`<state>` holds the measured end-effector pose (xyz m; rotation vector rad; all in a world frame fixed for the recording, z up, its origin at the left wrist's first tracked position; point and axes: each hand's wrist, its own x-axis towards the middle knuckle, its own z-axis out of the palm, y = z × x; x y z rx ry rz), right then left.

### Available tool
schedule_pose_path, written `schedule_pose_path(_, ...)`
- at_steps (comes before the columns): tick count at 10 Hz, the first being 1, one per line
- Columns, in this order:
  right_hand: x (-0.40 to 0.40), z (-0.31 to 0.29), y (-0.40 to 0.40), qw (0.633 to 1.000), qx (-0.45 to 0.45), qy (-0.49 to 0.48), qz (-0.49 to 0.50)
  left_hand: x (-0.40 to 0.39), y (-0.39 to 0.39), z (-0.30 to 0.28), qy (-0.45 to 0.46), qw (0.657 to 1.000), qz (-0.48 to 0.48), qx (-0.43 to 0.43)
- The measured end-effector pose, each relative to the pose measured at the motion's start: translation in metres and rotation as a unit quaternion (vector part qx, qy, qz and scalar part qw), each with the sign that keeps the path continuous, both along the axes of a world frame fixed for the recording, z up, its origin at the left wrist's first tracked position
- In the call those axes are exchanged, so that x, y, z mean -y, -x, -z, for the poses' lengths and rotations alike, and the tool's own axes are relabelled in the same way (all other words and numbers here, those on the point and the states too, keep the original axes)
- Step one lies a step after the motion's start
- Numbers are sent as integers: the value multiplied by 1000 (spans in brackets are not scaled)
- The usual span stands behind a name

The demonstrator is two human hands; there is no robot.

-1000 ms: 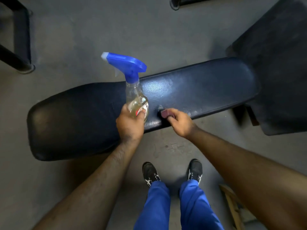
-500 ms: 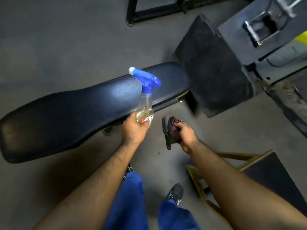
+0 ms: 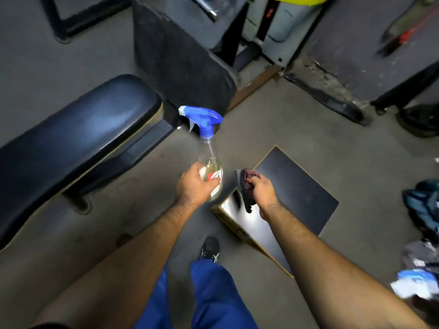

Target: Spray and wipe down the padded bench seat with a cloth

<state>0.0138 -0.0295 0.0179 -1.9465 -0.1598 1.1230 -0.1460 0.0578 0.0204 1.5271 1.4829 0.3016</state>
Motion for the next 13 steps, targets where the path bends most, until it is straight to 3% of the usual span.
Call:
schedule_pose_path(2,76,27,-67,999,27,-32,-2,44,-86,19,-1,994,101,48)
schedule_pose_path(3,112,51,-93,989,142,-13,-37,61,-123,35,-18,987,158,37)
schedule_pose_path(4,135,71,-110,956,275,30,-97,74,-154,54,-36,977,206,33)
schedule_pose_path(5,149,92,-112,927,325,84,-167,83,-174,72,-59,971,232,15)
schedule_pose_path(6,161,112,-105,894,330,115,-282,92,-181,84,-81,970,231,1)
schedule_pose_path(7,169,124,-104,876,330,126,-328,97,-183,91,-104,974,201,-10)
schedule_pose_path(10,155,120,-105,913,313,109,-238,101,-179,85,-104,975,195,-22)
schedule_pose_path(11,149,111,-108,920,294,119,-231,98,-175,80,-67,976,206,-22)
schedule_pose_path(13,139,64,-79,961,225,133,-87,90,-136,52,2,949,279,-148)
